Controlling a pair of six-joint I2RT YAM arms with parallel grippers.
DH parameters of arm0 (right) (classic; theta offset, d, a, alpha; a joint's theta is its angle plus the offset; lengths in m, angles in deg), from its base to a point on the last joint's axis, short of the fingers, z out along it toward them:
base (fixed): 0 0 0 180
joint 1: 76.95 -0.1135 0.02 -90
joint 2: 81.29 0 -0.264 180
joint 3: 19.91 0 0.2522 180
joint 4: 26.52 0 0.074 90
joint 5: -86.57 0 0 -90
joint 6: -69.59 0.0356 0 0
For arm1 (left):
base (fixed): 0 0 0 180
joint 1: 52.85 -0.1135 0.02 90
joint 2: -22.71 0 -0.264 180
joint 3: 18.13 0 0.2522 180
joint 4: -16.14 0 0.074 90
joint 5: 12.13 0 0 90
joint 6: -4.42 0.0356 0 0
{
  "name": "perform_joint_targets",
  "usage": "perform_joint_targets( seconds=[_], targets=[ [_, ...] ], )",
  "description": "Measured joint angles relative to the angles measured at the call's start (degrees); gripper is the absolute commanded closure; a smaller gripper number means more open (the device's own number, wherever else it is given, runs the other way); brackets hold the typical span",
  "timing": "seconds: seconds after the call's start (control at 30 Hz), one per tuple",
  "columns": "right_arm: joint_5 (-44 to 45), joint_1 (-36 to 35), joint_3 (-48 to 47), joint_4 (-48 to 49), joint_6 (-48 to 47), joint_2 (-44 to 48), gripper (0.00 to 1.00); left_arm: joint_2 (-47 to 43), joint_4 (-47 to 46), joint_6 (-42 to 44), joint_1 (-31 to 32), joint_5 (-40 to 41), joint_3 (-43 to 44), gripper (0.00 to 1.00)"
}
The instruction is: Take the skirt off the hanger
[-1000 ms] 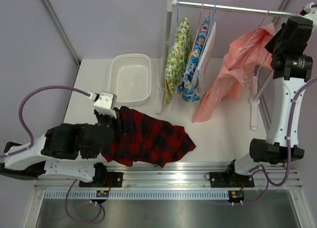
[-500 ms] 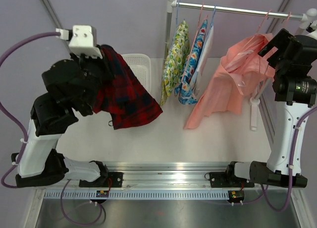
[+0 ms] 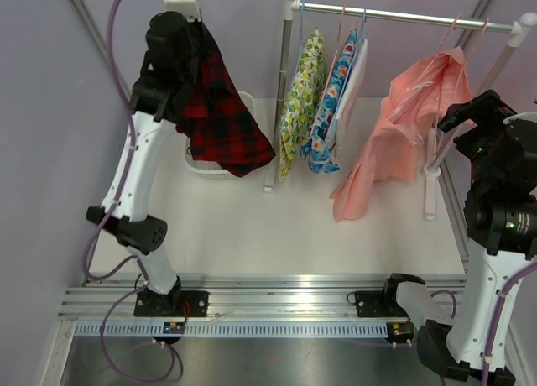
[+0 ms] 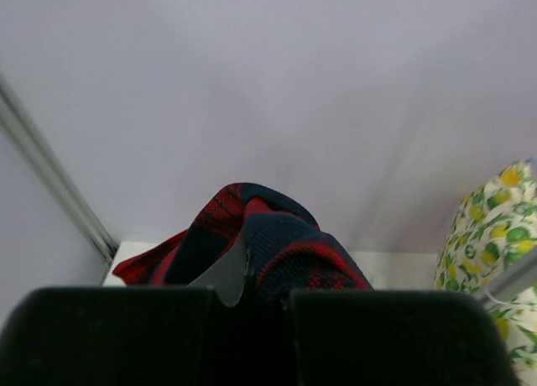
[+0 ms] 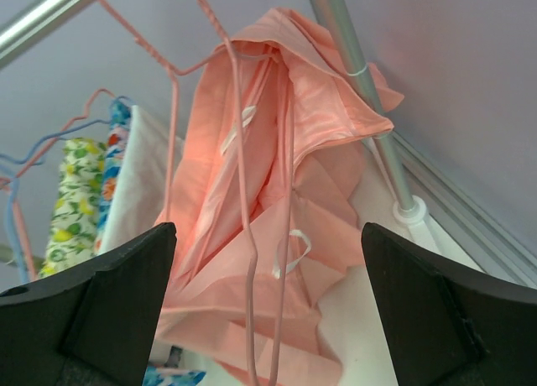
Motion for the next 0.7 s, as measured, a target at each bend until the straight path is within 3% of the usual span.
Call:
perform_joint_targets(
  seconds=[0.1,0.17,0.23,0.3,0.53,0.7],
  targets=[
    [-1.68,-0.44,0.15,0.17,0.9,2.27,0.01,8.98,-0.13,-1.2,-1.92,-3.61,3.78,0.99],
    [-2.21,-1.29,-0.28,0.39,0.98,2.54,0.01,13.6,-0.66,-2.23,-2.4,-5.01,4.74,0.92],
    [-1.75,-2.71,-1.49,0.02,0.72,1.9,0.0,17.11,-1.22,-3.43,-2.69,-5.88,3.19,0.56],
    [-0.85,-4.9,-2.99,-0.42,0.11,1.46,0.01,18.6,-2.12,-5.7,-2.93,-6.4,-1.18,0.01],
    [1.73,-9.44,-9.92,-0.5,-2.64,0.31,0.01,15.54,-4.55,-13.79,-3.63,-5.92,-21.29,0.01],
    [0.13,-10.08,-14.16,0.33,-2.91,-1.62,0.01,-1.36,-6.05,-16.44,-3.02,-7.17,-41.38,0.01]
  ],
)
